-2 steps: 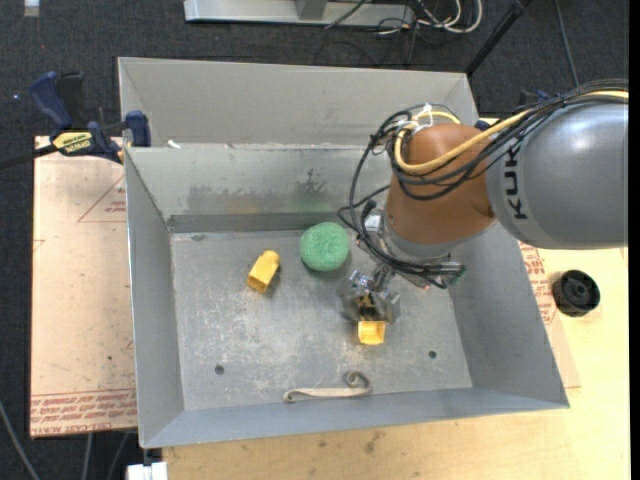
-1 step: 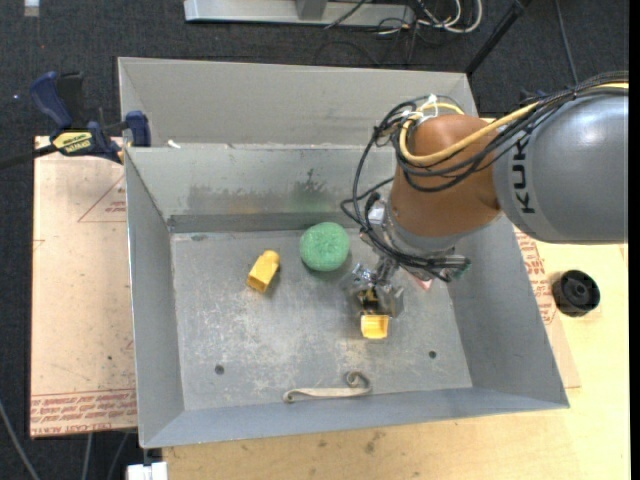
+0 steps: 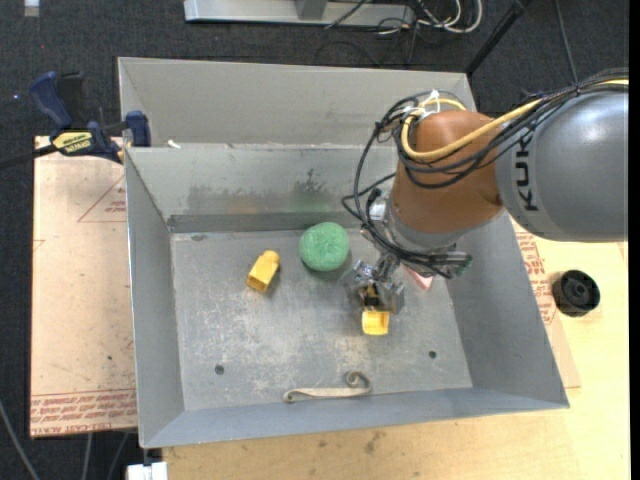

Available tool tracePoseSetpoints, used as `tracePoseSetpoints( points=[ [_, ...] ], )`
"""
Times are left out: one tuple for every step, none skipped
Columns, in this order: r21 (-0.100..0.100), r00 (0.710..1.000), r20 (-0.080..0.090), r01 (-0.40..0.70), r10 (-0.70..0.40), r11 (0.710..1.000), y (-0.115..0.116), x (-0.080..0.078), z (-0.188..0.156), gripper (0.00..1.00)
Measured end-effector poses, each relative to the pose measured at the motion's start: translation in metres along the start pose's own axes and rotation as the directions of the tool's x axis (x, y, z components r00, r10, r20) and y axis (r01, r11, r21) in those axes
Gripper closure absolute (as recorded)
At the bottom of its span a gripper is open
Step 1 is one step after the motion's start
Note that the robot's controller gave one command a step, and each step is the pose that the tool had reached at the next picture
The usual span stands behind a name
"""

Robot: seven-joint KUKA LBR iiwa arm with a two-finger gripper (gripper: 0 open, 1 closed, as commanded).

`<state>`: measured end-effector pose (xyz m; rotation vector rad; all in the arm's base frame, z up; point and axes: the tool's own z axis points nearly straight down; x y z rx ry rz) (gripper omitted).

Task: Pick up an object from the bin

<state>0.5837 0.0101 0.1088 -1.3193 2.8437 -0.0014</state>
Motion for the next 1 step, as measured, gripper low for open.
tracePoseSetpoints(
  points=[
    [-0.005, 1.000, -0.004, 0.000, 0.000, 1.000, 0.0012, 0.0007, -0.0041, 1.00]
  ],
)
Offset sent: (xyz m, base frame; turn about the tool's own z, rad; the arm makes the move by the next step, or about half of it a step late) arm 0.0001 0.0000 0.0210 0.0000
